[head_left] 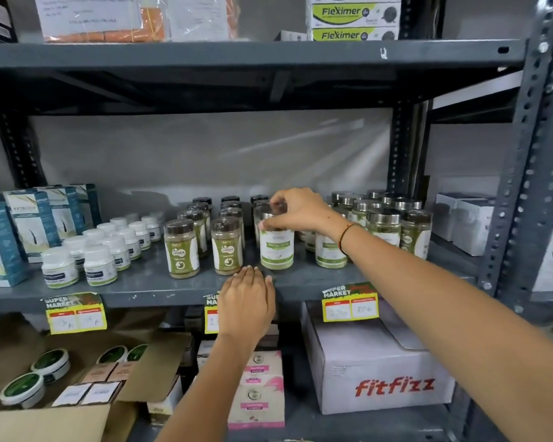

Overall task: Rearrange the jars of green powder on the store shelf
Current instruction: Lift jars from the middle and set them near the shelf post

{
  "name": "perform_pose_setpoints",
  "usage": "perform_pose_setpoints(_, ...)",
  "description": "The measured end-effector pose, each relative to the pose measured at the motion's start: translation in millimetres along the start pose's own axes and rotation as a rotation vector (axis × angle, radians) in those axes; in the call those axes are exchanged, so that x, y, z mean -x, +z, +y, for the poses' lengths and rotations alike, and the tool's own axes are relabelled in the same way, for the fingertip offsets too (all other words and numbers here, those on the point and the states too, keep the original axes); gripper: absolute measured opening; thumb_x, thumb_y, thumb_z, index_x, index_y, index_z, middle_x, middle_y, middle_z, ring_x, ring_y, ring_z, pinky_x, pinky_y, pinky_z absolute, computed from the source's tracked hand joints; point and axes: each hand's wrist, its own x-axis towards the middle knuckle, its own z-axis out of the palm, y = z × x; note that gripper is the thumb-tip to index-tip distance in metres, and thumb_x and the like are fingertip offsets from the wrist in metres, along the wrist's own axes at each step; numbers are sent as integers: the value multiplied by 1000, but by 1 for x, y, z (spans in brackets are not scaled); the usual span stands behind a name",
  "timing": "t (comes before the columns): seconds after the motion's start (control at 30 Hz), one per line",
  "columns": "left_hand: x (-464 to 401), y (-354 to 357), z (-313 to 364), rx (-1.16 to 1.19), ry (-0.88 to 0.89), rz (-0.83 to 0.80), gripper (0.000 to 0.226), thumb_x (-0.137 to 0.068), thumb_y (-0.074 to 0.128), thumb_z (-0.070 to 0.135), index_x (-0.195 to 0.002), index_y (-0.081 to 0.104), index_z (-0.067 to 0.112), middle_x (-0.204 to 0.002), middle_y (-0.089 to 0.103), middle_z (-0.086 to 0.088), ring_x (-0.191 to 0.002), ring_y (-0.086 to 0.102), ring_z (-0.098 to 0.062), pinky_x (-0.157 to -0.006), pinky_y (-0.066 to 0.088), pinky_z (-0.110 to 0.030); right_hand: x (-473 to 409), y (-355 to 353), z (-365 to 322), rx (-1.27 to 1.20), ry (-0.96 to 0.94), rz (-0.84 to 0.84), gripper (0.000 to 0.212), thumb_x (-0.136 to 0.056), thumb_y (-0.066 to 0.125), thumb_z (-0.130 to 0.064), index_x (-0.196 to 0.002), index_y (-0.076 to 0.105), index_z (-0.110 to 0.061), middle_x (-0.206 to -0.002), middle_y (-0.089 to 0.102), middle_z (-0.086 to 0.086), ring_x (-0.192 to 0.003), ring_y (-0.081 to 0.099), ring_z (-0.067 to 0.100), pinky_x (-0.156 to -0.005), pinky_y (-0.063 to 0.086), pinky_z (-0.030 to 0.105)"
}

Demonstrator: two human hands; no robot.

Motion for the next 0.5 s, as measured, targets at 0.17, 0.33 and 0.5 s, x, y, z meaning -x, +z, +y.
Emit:
perform_pose_setpoints(0.17,0,-2,1,6,-1,-4,48,-95,36,30,-103,71,-2,-105,71,-18,-102,67,-29,-94,48,-38,33,-42,3,-62,9,63,62,-71,76,-57,-117,68,-16,-119,70,-2,-112,63,16,-98,52,37)
perform_pose_setpoints(0.33,2,-4,3,23,-5,7,46,-93,37,27,-99,71,-3,-102,72,-20,-99,67,-32,-91,49,-40,71,-95,22,-138,93,82,61,-68,82,-55,-114,69,-18,-113,65,-7,-104,63,11,-83,58,30)
perform_pose_setpoints(0.5,3,-4,5,40,-15,8,46,-91,37,27,-98,71,-3,-102,72,-20,-99,67,-33,-90,50,-43,99,-141,62,-18,238,53,64,-64,83,-59,-111,67,-19,-105,67,-3,-92,70,17,-70,62,32)
